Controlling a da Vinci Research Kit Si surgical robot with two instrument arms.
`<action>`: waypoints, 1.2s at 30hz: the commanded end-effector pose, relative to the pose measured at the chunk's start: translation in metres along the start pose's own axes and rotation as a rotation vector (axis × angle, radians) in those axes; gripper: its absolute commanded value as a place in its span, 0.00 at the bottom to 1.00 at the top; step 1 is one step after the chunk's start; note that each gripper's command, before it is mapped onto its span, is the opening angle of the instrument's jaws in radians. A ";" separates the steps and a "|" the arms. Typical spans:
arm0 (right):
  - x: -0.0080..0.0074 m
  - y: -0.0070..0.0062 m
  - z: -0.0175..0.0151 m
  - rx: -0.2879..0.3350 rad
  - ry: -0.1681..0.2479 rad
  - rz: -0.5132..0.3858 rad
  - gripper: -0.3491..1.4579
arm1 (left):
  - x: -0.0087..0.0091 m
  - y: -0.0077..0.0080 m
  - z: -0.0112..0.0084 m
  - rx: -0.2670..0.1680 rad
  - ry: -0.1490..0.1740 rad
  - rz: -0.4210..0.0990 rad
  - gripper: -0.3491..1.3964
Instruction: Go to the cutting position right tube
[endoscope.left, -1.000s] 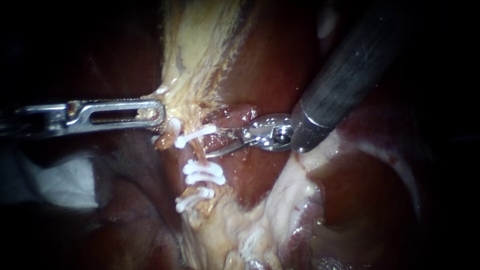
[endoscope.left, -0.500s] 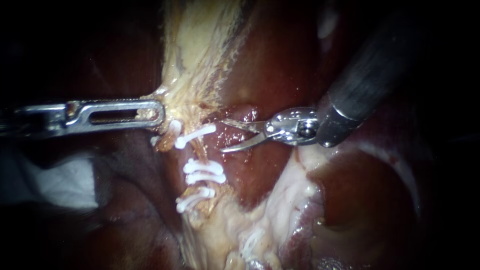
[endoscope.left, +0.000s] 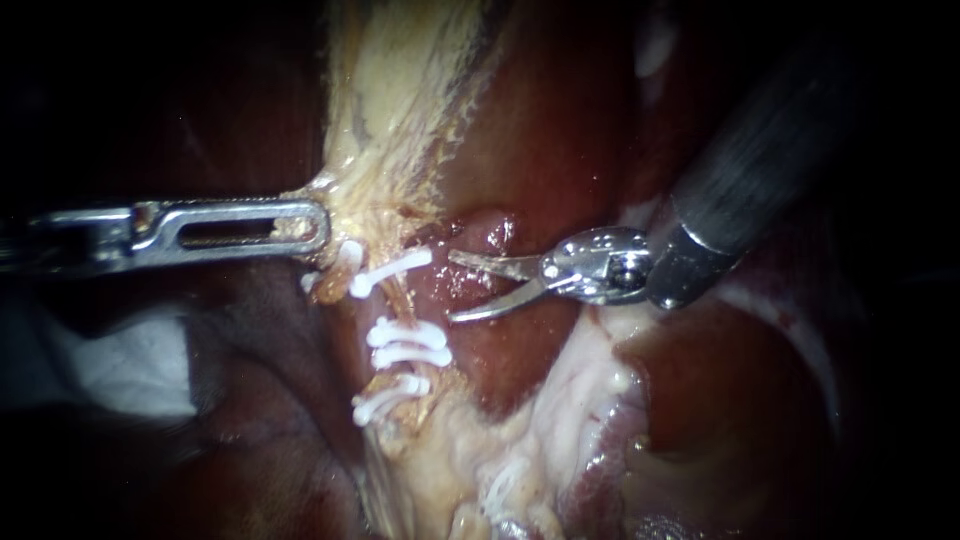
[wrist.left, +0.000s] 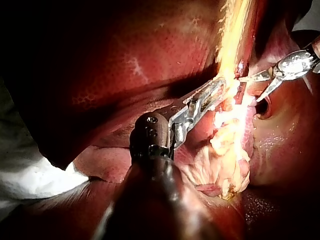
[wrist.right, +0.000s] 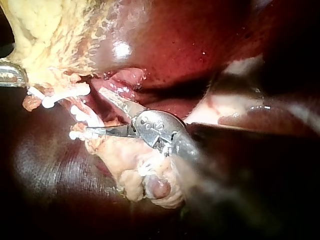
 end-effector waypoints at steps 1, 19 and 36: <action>-0.0001 -0.0001 0.0003 0.005 -0.002 0.005 0.88 | 0.0000 0.0000 0.0000 0.000 0.000 0.000 0.00; -0.0016 0.0004 0.0050 0.050 -0.016 0.052 0.88 | 0.0001 -0.0006 -0.0001 -0.002 -0.001 -0.001 0.00; -0.0010 -0.0002 0.0063 0.098 0.004 0.058 0.88 | -0.0001 -0.0005 -0.0003 0.000 0.001 -0.002 0.00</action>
